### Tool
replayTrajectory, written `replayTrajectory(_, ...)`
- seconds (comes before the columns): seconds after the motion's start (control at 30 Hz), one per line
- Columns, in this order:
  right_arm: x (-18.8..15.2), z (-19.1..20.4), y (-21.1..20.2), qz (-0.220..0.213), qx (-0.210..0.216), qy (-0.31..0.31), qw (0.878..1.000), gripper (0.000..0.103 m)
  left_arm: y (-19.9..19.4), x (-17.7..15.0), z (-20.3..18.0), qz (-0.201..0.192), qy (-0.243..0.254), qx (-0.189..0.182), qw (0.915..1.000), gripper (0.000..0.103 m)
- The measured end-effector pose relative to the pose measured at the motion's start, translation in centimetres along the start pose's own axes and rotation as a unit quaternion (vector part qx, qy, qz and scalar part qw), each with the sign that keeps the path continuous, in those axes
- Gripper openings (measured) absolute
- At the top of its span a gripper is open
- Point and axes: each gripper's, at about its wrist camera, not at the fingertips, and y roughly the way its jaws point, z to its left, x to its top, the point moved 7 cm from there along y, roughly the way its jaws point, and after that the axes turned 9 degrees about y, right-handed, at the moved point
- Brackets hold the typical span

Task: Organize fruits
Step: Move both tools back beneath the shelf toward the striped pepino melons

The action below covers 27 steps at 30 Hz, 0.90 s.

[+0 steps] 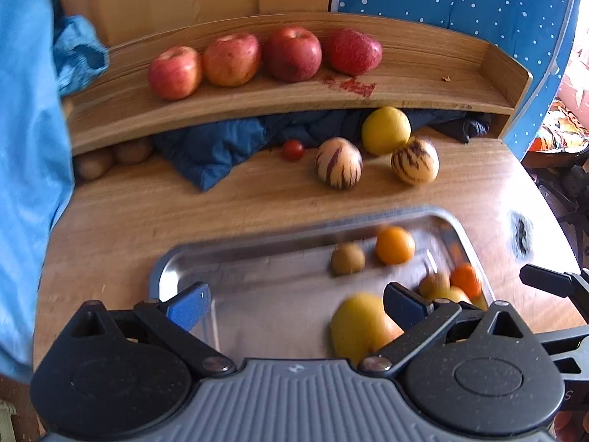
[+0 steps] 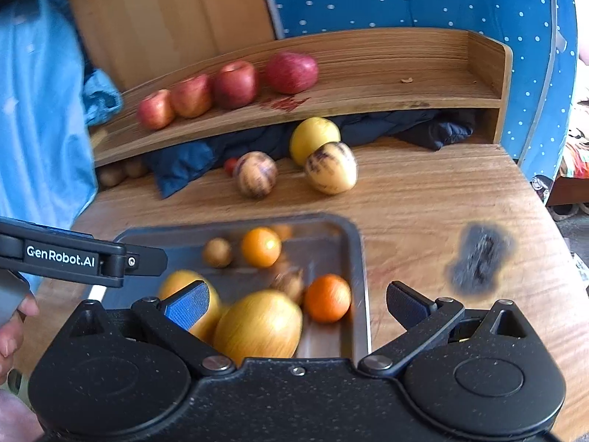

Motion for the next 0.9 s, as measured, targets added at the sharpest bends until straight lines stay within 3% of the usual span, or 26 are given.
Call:
replayTrajectory(0.47, 3.1, -2.1, 5.2, 0.010, -0.068, 0.021, 0.997, 0.102, 7.7, 7.1, -0.3, 0.010, 0.050, -0.043, 0.9977, 0.102)
replayTrajectory(0.9, 7.3, -2.4, 9.5, 0.013, -0.092, -0.026, 0.995, 0.102, 11.7, 9.9, -0.1, 0.019, 0.052, -0.071, 0.9959, 0.102)
